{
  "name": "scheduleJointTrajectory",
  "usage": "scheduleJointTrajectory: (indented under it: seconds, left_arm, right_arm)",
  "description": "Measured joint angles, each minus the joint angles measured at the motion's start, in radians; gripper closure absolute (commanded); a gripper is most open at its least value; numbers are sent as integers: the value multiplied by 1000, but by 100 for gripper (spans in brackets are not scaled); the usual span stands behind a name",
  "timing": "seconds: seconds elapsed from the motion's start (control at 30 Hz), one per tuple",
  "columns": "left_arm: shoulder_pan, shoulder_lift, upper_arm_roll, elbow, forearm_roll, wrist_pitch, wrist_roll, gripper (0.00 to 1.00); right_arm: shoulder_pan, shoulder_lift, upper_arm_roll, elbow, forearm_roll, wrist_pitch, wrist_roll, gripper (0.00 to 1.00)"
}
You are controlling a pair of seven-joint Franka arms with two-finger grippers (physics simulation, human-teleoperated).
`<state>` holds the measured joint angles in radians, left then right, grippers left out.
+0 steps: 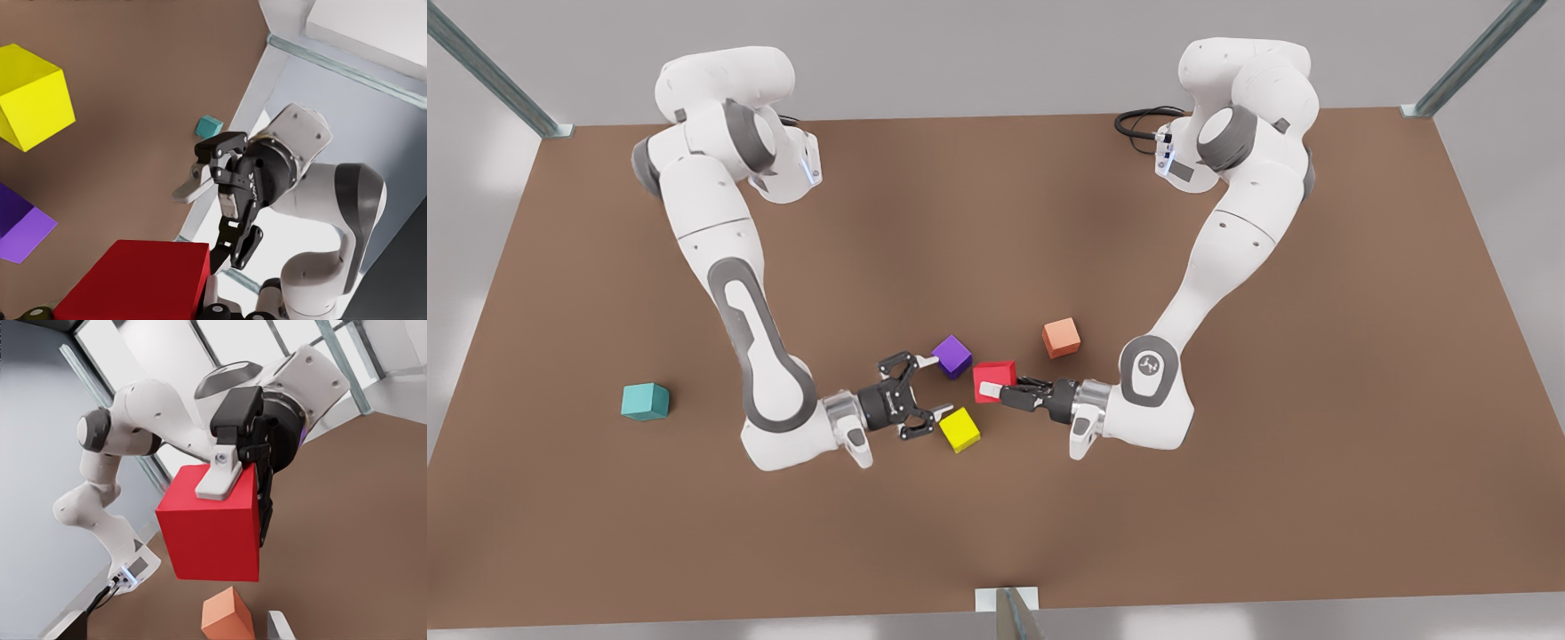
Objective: Pick up red wooden cube and pass to hand red wooden cube and place in blue wooden cube
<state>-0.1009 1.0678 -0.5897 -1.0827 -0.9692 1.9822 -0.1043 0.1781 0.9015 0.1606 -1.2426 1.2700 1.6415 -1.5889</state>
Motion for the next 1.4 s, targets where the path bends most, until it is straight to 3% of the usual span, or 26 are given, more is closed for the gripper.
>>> scheduleJointTrajectory:
  seconds: [0.47,1.23,1.27,1.37,1.4]
  left_arm:
    - [0,-4,0,-8,2,19,76,47]
    - [-43,1,-14,-8,-1,104,115,47]
    - [-43,2,-14,-8,-1,107,115,47]
    - [-43,2,-13,-8,-2,114,117,47]
    - [-43,2,-14,-8,-1,115,117,42]
  right_arm:
    - [57,-10,-3,-38,100,129,-245,0]
    - [94,-7,-2,-43,159,165,-392,1]
    - [94,-7,-1,-43,161,165,-395,9]
    - [95,-6,-2,-43,163,166,-403,48]
    - [96,-6,-2,-42,163,165,-405,48]
